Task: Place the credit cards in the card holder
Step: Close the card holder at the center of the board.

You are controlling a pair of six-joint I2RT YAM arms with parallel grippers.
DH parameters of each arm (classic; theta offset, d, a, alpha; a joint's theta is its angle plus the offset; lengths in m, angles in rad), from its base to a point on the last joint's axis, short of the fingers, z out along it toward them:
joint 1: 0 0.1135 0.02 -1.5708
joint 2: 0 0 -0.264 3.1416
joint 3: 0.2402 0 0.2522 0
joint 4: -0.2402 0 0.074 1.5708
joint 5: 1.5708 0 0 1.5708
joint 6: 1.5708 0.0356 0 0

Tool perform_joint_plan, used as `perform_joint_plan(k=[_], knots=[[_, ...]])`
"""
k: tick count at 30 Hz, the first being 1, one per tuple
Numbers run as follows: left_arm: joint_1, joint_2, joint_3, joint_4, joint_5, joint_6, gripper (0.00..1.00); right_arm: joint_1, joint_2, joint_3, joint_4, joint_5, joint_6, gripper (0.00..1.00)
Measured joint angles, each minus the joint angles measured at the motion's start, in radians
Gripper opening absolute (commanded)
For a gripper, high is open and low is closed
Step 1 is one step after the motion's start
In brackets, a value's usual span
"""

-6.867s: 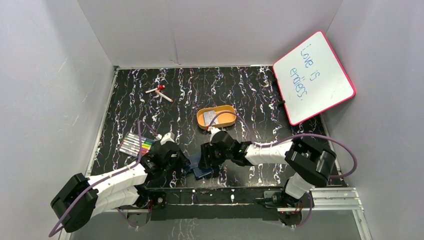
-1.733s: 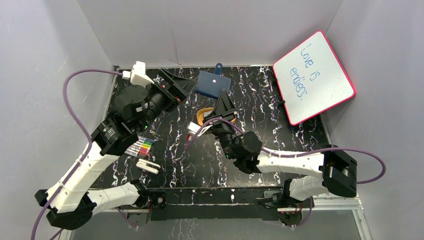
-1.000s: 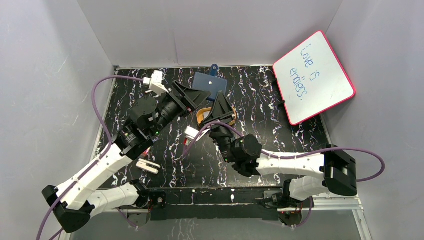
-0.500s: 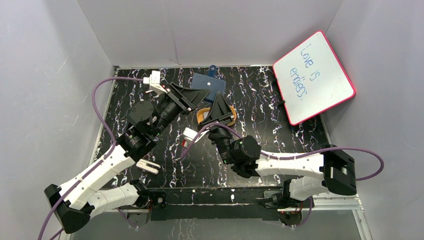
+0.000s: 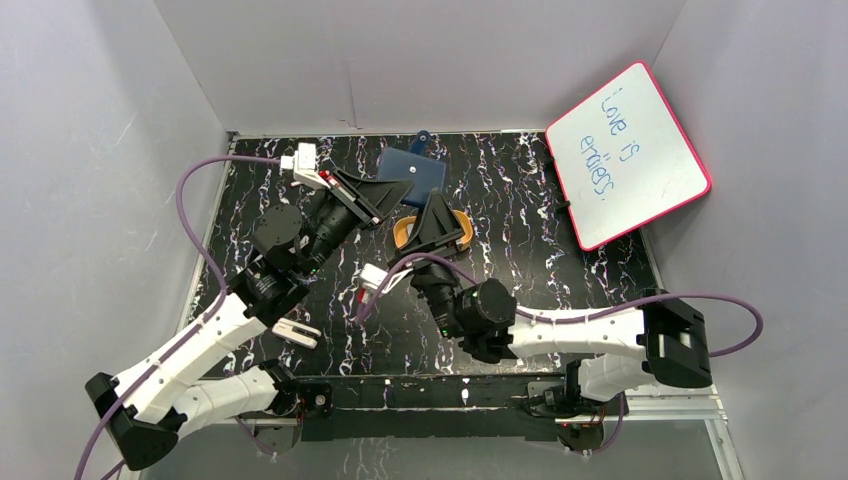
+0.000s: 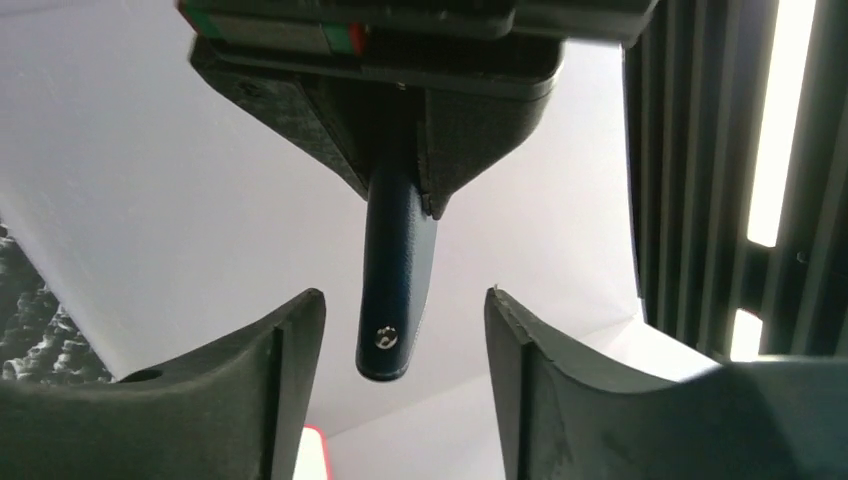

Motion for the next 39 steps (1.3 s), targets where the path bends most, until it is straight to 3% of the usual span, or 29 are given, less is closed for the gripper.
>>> perform_joint_plan(k=[3,5,10,13,15,20,25,32,39], knots=[[0.001,-0.012,0.000,-0.035,-0.034,0.031,0.00,0.043,-0.002,0.010,-0.076,0.047,0.064,0.87],[0.001,-0.026,0.000,-0.074,-0.057,0.061,0.00,0.080,-0.015,0.028,-0.242,0.082,0.197,0.92],[0.001,-0.095,0.025,-0.246,-0.129,0.188,0.00,0.132,-0.072,0.185,-0.935,0.048,0.819,0.94],[0.001,-0.162,0.047,-0.354,-0.150,0.282,0.00,0.111,-0.176,0.201,-1.190,-0.072,1.183,0.94],[0.001,-0.225,0.050,-0.429,-0.144,0.347,0.00,0.056,-0.273,0.185,-1.275,-0.186,1.377,0.92],[0.002,-0.346,0.053,-0.584,-0.003,0.465,0.00,-0.179,-0.526,0.137,-1.341,-0.492,1.758,0.91],[0.002,-0.404,0.034,-0.653,0.245,0.518,0.00,-0.218,-0.607,0.171,-1.384,-0.711,1.962,0.85],[0.002,-0.369,-0.017,-0.640,0.512,0.518,0.00,-0.218,-0.603,0.181,-1.419,-0.848,2.102,0.74],[0.002,-0.323,-0.093,-0.594,0.623,0.505,0.00,-0.219,-0.633,0.173,-1.421,-0.860,2.199,0.69]])
